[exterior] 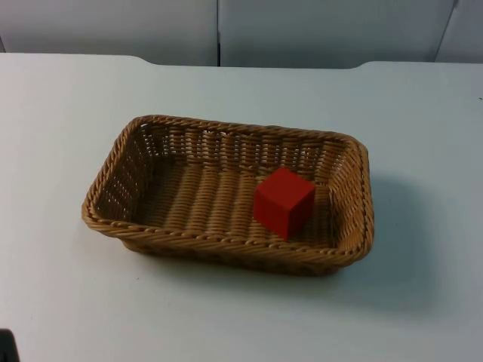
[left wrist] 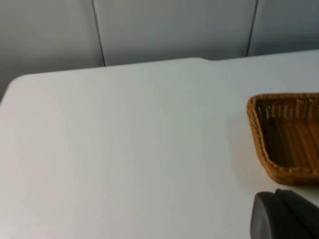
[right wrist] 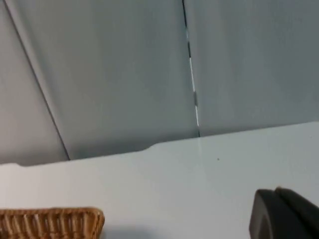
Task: Pick up the basket with the left hand and place the cube into the basket with the right hand.
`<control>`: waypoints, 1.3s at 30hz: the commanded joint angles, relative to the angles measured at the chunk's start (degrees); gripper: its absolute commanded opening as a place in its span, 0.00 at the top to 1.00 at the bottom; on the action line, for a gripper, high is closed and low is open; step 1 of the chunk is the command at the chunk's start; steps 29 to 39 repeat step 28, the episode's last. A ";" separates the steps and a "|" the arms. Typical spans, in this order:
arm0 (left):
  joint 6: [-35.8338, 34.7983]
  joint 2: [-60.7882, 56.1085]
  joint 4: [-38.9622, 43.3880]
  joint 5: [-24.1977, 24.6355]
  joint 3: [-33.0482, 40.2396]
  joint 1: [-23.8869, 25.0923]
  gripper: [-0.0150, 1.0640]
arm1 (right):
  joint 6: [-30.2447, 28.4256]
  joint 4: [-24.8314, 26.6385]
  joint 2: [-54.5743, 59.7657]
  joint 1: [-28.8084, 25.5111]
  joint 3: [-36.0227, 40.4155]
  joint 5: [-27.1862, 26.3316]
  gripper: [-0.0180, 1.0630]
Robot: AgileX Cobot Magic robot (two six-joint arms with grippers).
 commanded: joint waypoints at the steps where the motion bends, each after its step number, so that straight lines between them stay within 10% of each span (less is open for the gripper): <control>1: 1.20 -0.98 -2.34 0.51 3.77 -1.58 0.99 | -5.97 4.97 -0.61 -0.22 0.31 2.70 0.99; 12: 0.84 -0.98 -0.81 -0.70 5.47 -4.88 0.99 | -21.47 17.86 -0.61 -0.22 10.68 5.88 0.99; 39: 0.70 -0.98 -0.71 -0.70 5.47 -5.02 0.99 | -21.08 16.88 -0.61 -0.22 11.60 7.44 0.99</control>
